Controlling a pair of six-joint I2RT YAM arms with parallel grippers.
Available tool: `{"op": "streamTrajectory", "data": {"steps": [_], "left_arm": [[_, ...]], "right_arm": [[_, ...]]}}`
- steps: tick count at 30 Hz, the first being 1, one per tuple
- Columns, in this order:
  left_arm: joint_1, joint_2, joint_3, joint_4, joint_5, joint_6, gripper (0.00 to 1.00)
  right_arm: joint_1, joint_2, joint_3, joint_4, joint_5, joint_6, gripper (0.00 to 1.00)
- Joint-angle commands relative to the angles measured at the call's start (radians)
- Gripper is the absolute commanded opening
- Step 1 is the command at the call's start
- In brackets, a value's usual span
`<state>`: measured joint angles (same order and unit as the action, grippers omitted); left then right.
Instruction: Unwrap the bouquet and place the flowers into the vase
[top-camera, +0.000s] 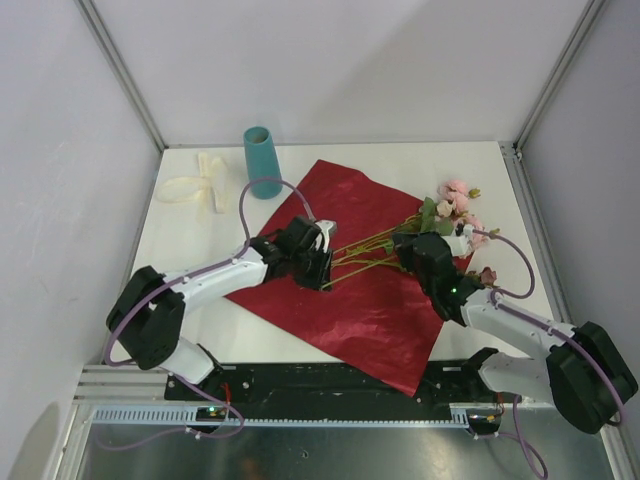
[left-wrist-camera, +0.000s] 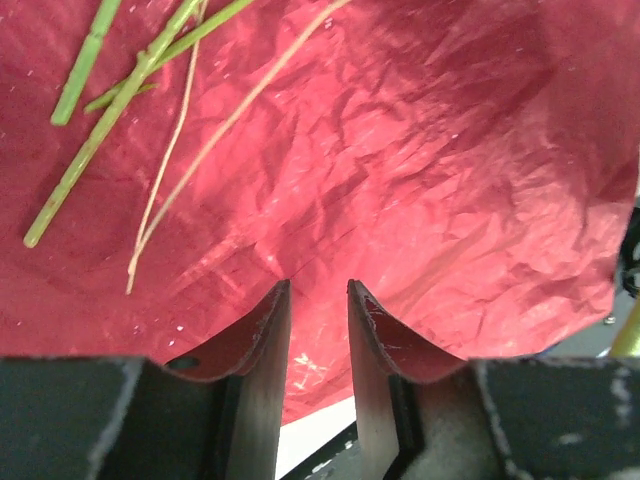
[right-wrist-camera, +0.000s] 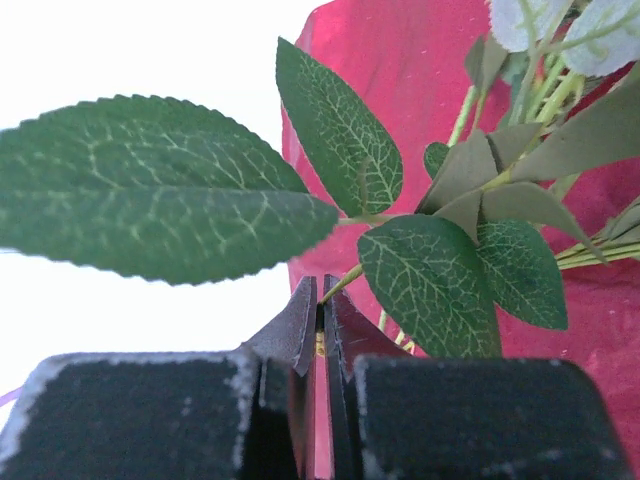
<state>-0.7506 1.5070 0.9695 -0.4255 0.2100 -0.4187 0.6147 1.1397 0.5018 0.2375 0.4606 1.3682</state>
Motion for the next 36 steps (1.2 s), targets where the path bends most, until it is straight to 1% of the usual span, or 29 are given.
{"op": "streamTrajectory", "data": {"steps": [1, 3, 5, 7, 10, 13, 18, 23, 26, 30, 33, 36], "left_arm": [[-0.005, -0.05, -0.042, 0.04, -0.072, -0.011, 0.35], [-0.006, -0.07, -0.062, 0.045, -0.086, -0.016, 0.35], [-0.005, -0.113, -0.076, 0.044, -0.104, -0.019, 0.36], [-0.003, -0.178, -0.081, 0.039, -0.138, -0.02, 0.4], [0.023, -0.28, -0.069, 0.02, -0.178, -0.011, 0.47], [0.069, -0.331, -0.033, 0.004, -0.138, 0.026, 0.52], [0.105, -0.318, 0.077, -0.045, -0.063, 0.12, 0.59], [0.107, -0.326, 0.117, -0.053, -0.024, 0.152, 0.59], [0.107, -0.31, 0.118, -0.045, 0.029, 0.159, 0.6], [0.104, -0.276, 0.104, -0.025, 0.083, 0.143, 0.57], [0.096, -0.265, 0.068, -0.01, 0.087, 0.127, 0.56], [0.094, -0.273, 0.028, -0.001, 0.054, 0.113, 0.55]], "right_arm": [[0.04, -0.059, 0.044, 0.059, 0.076, -0.02, 0.0], [0.044, -0.069, 0.042, 0.07, 0.08, -0.024, 0.0], [0.047, -0.069, 0.041, 0.084, 0.062, -0.078, 0.0], [0.048, -0.064, 0.035, 0.092, 0.023, -0.151, 0.0], [0.048, -0.069, -0.019, 0.174, -0.05, -0.224, 0.0], [0.041, -0.076, -0.046, 0.227, -0.105, -0.29, 0.0], [0.022, -0.084, -0.05, 0.193, -0.156, -0.33, 0.0], [0.002, -0.097, -0.052, 0.21, -0.152, -0.327, 0.0], [-0.003, -0.109, -0.052, 0.231, -0.145, -0.324, 0.0], [-0.004, -0.119, -0.052, 0.231, -0.112, -0.316, 0.0], [-0.005, -0.12, -0.052, 0.275, -0.1, -0.323, 0.0], [-0.012, -0.121, -0.049, 0.313, -0.097, -0.326, 0.0]]}}
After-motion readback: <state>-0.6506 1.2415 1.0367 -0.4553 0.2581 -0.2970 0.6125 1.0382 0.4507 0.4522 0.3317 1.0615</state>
